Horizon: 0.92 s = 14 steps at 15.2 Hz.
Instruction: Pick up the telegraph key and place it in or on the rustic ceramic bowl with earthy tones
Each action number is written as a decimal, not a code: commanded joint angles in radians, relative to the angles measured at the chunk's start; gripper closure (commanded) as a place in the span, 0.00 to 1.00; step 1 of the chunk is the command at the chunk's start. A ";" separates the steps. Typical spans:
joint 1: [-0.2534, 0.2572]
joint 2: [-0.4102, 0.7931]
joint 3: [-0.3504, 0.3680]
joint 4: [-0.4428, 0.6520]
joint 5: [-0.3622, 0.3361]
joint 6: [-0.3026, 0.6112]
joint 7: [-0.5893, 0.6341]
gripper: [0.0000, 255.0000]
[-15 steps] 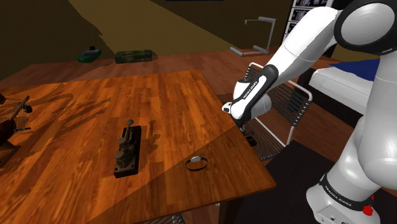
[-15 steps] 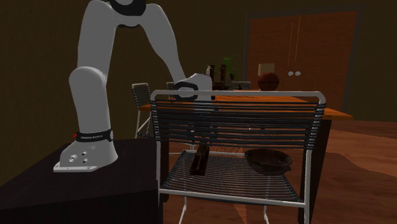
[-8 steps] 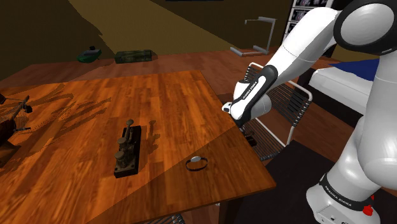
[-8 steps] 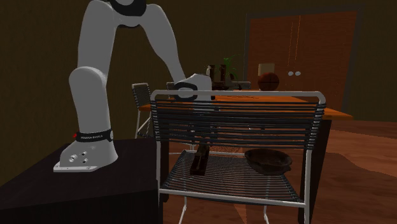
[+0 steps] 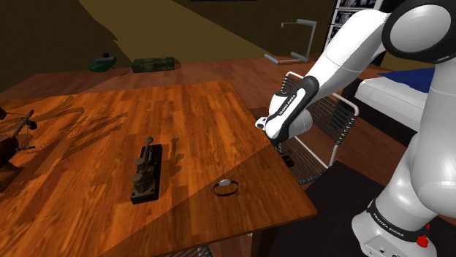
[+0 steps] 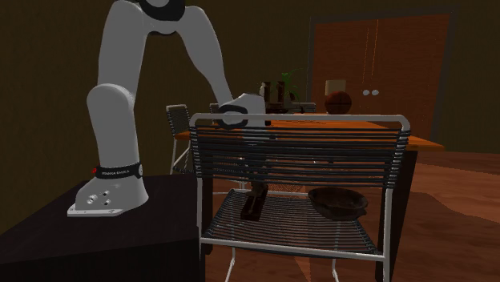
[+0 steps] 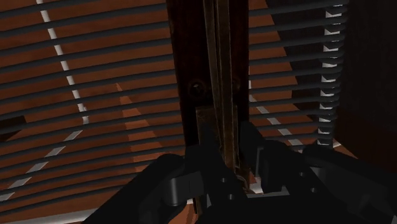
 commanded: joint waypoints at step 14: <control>0.042 -0.131 -0.063 0.005 -0.118 -0.195 0.100 1.00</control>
